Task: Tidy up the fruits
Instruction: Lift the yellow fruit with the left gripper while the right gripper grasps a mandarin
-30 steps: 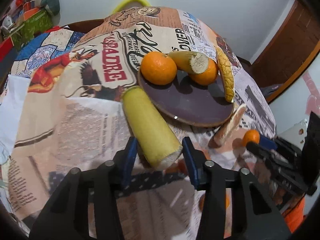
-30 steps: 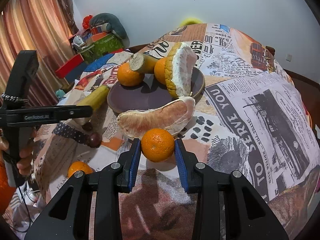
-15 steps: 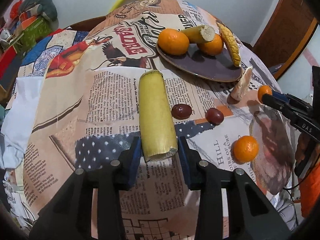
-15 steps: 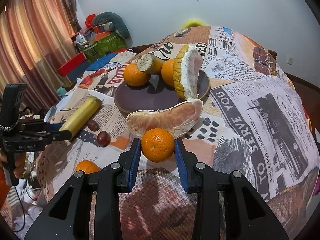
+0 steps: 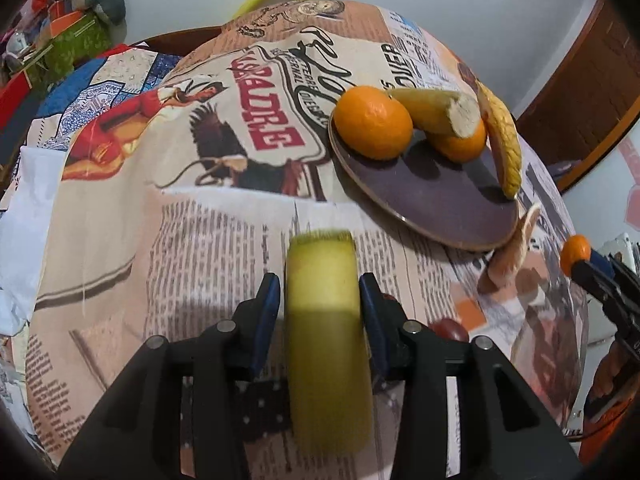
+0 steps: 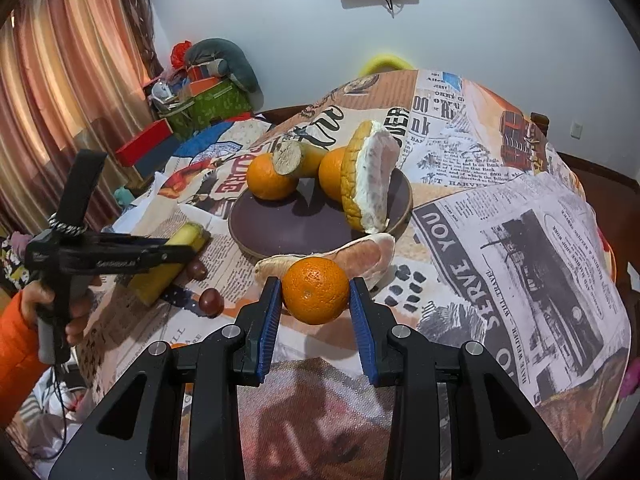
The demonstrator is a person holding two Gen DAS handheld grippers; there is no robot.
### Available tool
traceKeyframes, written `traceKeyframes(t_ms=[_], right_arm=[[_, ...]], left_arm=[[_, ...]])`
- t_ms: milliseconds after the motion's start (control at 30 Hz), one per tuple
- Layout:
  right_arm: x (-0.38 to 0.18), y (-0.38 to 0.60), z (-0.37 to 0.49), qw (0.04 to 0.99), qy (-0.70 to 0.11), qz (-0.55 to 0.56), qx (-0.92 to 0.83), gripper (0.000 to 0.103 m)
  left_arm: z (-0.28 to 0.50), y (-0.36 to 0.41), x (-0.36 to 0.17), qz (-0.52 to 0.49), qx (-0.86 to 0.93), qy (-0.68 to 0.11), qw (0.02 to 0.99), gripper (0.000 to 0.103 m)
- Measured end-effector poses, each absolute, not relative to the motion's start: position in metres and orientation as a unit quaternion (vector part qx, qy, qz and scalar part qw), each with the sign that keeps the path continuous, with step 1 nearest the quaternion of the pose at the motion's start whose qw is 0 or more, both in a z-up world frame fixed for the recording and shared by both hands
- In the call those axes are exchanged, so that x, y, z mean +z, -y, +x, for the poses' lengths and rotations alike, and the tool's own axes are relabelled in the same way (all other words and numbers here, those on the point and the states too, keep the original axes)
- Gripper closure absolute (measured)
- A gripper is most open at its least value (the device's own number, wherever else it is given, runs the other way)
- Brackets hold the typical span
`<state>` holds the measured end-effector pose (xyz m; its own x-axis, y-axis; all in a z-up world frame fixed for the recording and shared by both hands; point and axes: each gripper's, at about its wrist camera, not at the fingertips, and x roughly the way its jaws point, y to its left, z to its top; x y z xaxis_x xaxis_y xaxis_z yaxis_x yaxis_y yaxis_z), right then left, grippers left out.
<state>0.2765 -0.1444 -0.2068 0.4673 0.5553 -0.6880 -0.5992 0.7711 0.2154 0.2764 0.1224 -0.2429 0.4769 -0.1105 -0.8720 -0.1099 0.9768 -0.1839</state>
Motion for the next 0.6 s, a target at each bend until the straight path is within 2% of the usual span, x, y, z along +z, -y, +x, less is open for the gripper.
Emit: traceKeyframes(t_ms=[167, 600], right_arm=[[-0.206, 0.144, 0.279, 0.857, -0.389, -0.027, 0.336, 0.071], [-0.181, 0.139, 0.286, 0.871, -0.357, -0.014, 0.337, 0.071]], left_arm=[[0.267, -0.118, -0.233, -0.088, 0.005, -0.499, 0.862, 0.067], [0.235, -0.096, -0.156, -0.073, -0.036, -0.412, 0.908, 0.068]])
